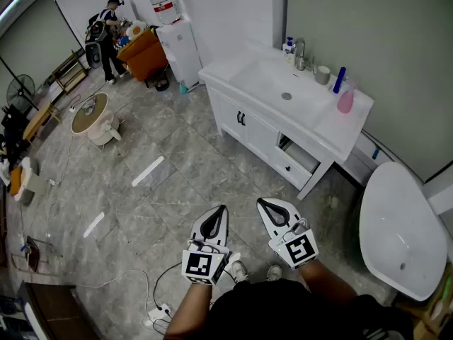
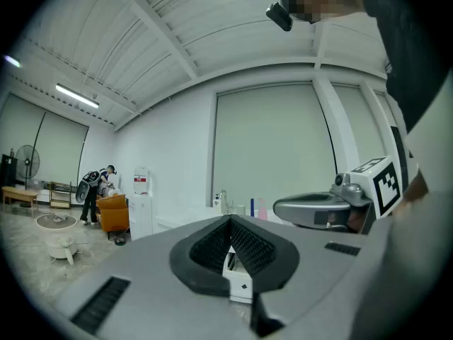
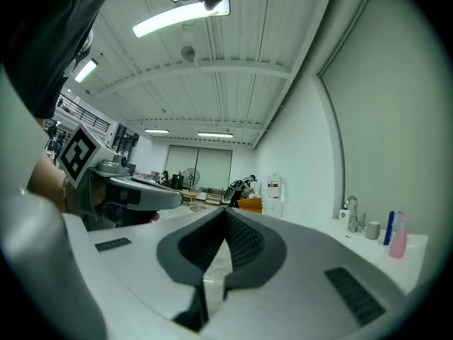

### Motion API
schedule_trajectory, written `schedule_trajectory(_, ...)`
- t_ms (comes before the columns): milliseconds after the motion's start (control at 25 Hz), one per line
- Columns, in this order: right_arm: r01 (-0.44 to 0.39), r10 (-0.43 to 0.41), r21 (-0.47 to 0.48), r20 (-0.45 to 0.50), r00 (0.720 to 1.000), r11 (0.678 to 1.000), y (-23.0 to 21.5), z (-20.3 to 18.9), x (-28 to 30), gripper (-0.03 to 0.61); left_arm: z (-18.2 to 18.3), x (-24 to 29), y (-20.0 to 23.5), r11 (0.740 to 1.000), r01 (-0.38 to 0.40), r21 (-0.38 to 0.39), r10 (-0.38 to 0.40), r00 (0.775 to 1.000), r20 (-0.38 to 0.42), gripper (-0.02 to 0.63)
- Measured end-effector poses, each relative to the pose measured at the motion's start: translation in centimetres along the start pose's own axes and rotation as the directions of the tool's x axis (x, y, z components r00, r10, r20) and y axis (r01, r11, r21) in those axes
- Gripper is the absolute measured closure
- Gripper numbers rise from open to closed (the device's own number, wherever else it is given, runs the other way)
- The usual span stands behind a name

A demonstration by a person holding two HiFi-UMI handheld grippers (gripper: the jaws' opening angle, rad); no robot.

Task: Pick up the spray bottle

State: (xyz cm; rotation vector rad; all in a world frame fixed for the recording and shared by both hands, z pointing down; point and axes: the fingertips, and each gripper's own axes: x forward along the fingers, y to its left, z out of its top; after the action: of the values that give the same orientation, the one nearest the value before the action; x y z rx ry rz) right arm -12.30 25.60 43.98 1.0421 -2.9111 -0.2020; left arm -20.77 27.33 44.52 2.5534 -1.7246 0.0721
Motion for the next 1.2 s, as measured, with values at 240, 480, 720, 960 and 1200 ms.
schedule_trajectory(240,0.003,-0.003,-0.010,-0.007,1.000,1.000,0.8,0.6,0.8,0.580,0.6,-0.6,1.2,1.000,-0.004,0.003,0.004,1.000,0.019,0.618)
schedule_trajectory(480,-0.004,0.004,-0.012,-0.005,1.000,1.000,1.1,0.6,1.1,0.581,0.2,-0.8,1.2,1.000,-0.003,-0.005,0.003,1.000,0.016,0.618)
schedule_trajectory(720,0.008,-0.008,0.006,0.016,1.000,1.000,1.7,1.0,1.6,0.580,-0.1,-1.5,1.8,1.000,0.005,-0.015,-0.004,1.000,0.007,0.617)
schedule_trajectory(960,-0.009,0.010,-0.013,0.026,1.000,1.000,3.7,1.6,2.8,0.523,-0.2,-2.5,2.7,0.999,0.029,-0.015,-0.029,0.999,0.015,0.617)
schedule_trajectory(1200,-0.016,0.017,-0.035,0.010,1.000,0.999,5.8,1.6,3.7,0.337,0.2,-3.9,4.3,0.999,0.047,-0.022,-0.046,0.998,0.041,0.617)
